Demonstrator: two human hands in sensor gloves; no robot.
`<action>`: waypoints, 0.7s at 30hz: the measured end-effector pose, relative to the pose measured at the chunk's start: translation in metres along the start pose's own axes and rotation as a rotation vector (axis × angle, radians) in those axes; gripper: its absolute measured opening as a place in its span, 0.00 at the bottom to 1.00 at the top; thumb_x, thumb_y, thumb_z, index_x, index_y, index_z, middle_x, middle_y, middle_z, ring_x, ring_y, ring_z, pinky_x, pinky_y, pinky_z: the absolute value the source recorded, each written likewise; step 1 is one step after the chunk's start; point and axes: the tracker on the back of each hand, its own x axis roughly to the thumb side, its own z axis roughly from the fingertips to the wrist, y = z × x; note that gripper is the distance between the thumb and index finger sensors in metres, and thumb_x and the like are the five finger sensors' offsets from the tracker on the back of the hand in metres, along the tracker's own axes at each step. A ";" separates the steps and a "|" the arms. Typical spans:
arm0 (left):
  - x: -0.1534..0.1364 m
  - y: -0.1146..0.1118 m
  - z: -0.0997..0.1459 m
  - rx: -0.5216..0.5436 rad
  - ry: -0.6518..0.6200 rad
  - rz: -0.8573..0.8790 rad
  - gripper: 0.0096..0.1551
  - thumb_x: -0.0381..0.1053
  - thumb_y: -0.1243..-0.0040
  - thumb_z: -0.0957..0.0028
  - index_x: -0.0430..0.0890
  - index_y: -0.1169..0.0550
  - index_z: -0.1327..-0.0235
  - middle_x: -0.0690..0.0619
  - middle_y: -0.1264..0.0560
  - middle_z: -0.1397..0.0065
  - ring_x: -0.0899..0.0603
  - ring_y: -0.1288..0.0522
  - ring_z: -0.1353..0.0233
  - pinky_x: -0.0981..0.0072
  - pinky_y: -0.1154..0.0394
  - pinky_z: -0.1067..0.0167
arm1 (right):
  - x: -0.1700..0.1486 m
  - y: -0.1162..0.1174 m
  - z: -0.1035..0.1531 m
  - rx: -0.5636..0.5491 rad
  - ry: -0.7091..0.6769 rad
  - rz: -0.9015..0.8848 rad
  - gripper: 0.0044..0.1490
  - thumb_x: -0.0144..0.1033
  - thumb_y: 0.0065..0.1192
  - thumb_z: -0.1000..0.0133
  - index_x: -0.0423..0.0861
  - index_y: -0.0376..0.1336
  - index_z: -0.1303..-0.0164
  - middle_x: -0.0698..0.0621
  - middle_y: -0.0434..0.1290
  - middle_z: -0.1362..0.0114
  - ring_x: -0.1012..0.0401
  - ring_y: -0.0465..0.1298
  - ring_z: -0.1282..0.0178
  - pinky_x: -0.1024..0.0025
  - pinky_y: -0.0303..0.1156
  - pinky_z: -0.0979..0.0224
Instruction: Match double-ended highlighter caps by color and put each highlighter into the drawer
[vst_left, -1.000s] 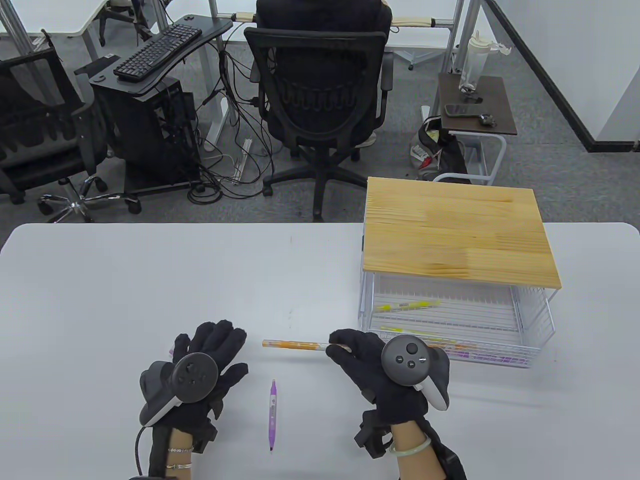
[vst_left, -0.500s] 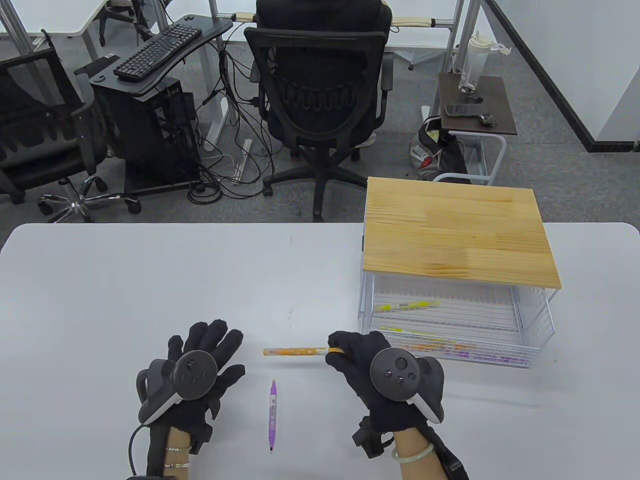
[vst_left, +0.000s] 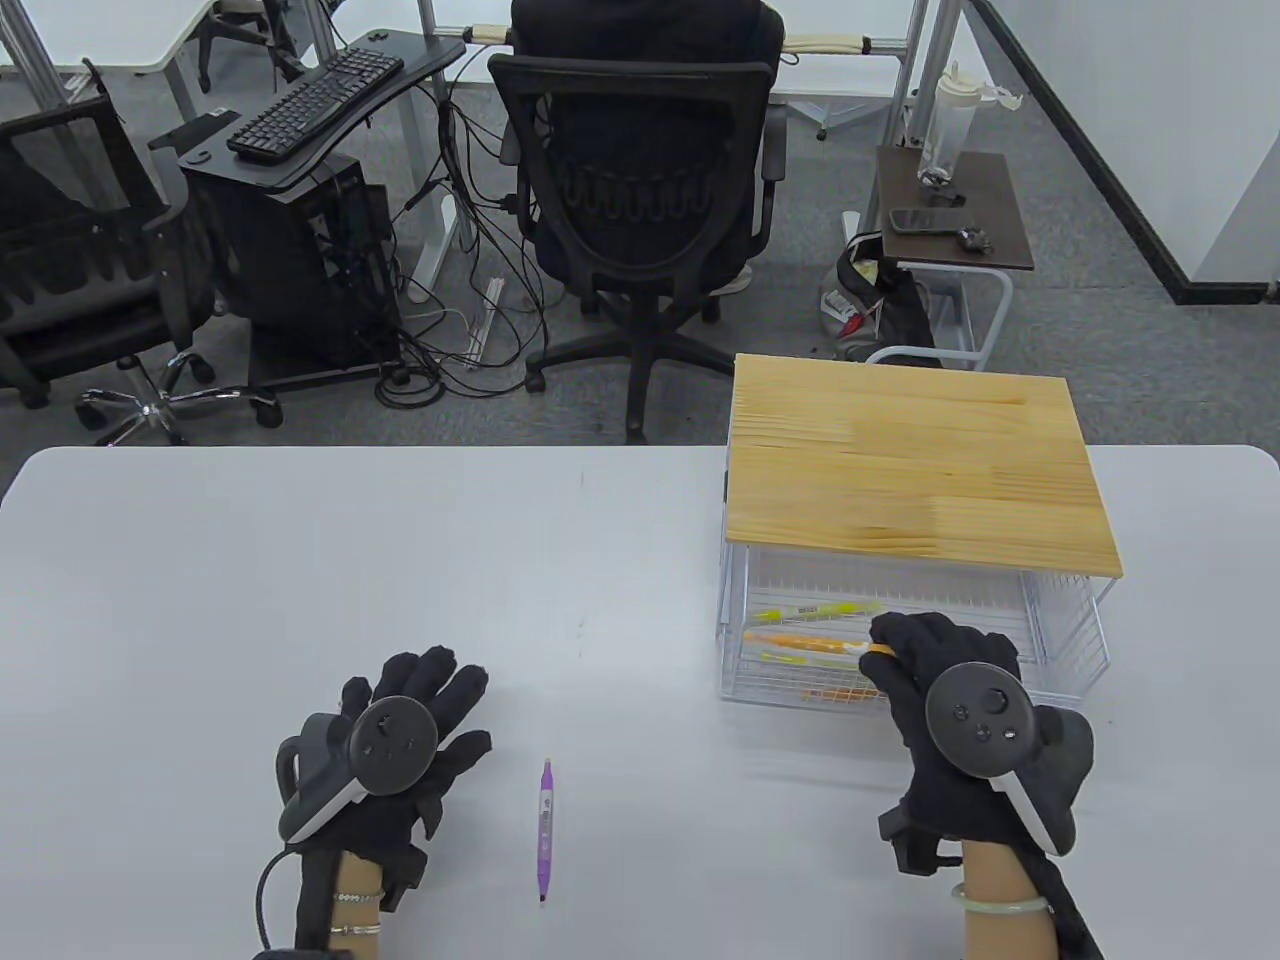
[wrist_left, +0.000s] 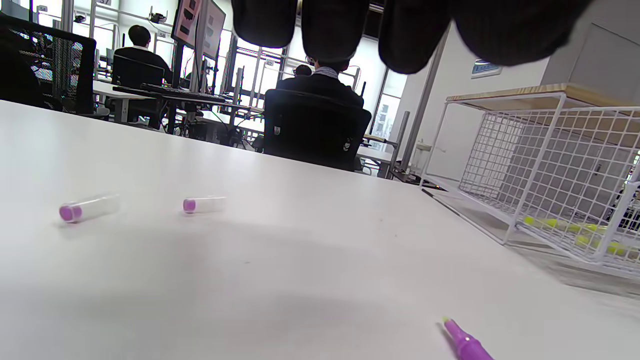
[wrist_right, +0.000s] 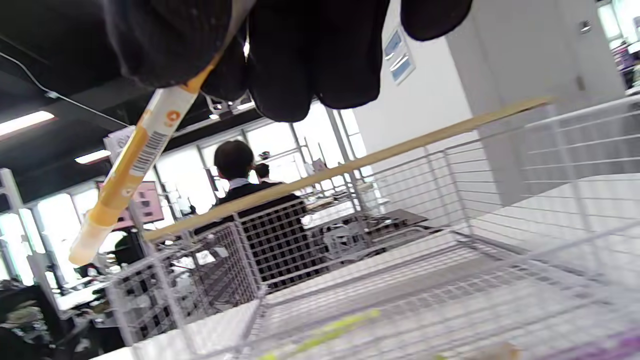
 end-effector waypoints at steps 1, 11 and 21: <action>0.001 0.001 0.001 0.006 -0.004 0.004 0.37 0.66 0.44 0.53 0.62 0.29 0.25 0.53 0.38 0.13 0.36 0.40 0.15 0.31 0.51 0.25 | -0.004 0.005 -0.002 -0.001 0.020 0.032 0.26 0.50 0.59 0.39 0.63 0.64 0.30 0.56 0.70 0.21 0.49 0.69 0.20 0.39 0.50 0.11; 0.003 0.008 0.005 0.028 -0.005 -0.011 0.37 0.66 0.44 0.53 0.62 0.29 0.26 0.52 0.37 0.13 0.36 0.40 0.15 0.31 0.50 0.25 | -0.003 0.076 -0.038 0.110 0.182 0.241 0.25 0.53 0.52 0.38 0.68 0.62 0.29 0.57 0.68 0.17 0.48 0.68 0.17 0.39 0.50 0.11; -0.023 0.015 0.006 0.025 0.066 0.021 0.37 0.66 0.45 0.52 0.62 0.30 0.25 0.52 0.38 0.12 0.36 0.42 0.15 0.32 0.52 0.24 | 0.027 0.062 -0.012 -0.081 0.034 -0.071 0.24 0.58 0.55 0.41 0.56 0.70 0.44 0.52 0.78 0.34 0.48 0.77 0.38 0.42 0.63 0.22</action>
